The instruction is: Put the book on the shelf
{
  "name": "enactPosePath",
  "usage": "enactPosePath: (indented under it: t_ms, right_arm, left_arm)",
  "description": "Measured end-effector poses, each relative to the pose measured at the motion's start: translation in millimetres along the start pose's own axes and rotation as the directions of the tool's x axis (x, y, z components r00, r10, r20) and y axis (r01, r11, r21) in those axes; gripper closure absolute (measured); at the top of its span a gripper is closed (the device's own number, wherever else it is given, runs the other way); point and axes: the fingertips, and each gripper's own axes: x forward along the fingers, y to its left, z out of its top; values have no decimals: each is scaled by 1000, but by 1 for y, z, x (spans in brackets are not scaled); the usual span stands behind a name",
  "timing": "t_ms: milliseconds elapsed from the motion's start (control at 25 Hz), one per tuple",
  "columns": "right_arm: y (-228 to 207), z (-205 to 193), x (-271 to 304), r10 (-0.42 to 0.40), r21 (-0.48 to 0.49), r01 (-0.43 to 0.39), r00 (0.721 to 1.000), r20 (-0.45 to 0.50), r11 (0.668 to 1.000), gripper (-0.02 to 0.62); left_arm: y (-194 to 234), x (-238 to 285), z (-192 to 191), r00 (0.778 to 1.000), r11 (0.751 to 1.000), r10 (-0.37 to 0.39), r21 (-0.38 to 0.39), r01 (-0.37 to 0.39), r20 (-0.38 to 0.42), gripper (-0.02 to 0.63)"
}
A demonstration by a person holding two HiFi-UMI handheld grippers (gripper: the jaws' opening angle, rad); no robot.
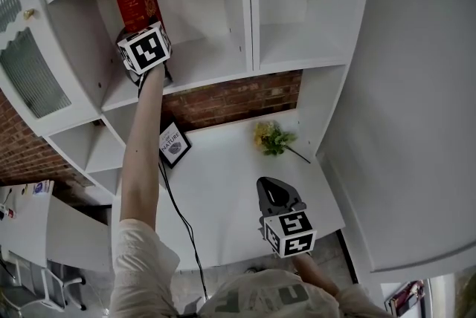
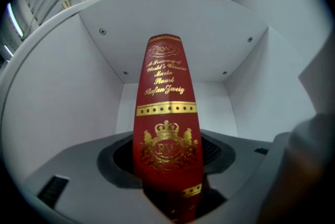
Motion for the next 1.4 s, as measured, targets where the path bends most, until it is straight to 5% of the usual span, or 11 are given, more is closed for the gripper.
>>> enactPosePath:
  t_ms: [200, 480, 760, 960, 1080, 1160, 1240, 1400]
  right_arm:
    - [6, 15, -7, 27, 5, -28, 999, 33, 1000, 578]
    - [23, 36, -13, 84, -22, -82, 993, 87, 996, 578]
    - [45, 73, -10, 166, -139, -146, 975, 146, 980, 578]
    - [59, 104, -10, 204, -231, -153, 954, 218, 961, 578]
    - [66, 123, -14, 218, -270, -141, 934, 282, 952, 578]
    - [71, 128, -17, 241, -233, -170, 915, 323, 958, 578]
    - [75, 129, -19, 264, -187, -209, 899, 348, 960, 578]
    - [87, 122, -23, 290, -212, -225, 884, 367, 951, 578]
  left_arm:
    - [3, -10, 16, 999, 1000, 13, -29, -11, 44, 251]
    - [2, -58, 48, 983, 1000, -17, -12, 20, 181, 245]
    - [-35, -167, 49, 915, 969, -247, 83, 232, 319, 249]
    - [-56, -267, 35, 872, 947, -308, 209, 243, 380, 250]
    - [-66, -313, 12, 872, 943, -327, 180, 278, 364, 252]
    - [-63, -339, -12, 879, 949, -315, 108, 297, 358, 326]
    - [-59, -360, -30, 876, 950, -309, 88, 298, 371, 574]
    - [-60, -379, -70, 912, 956, -293, 90, 279, 286, 594]
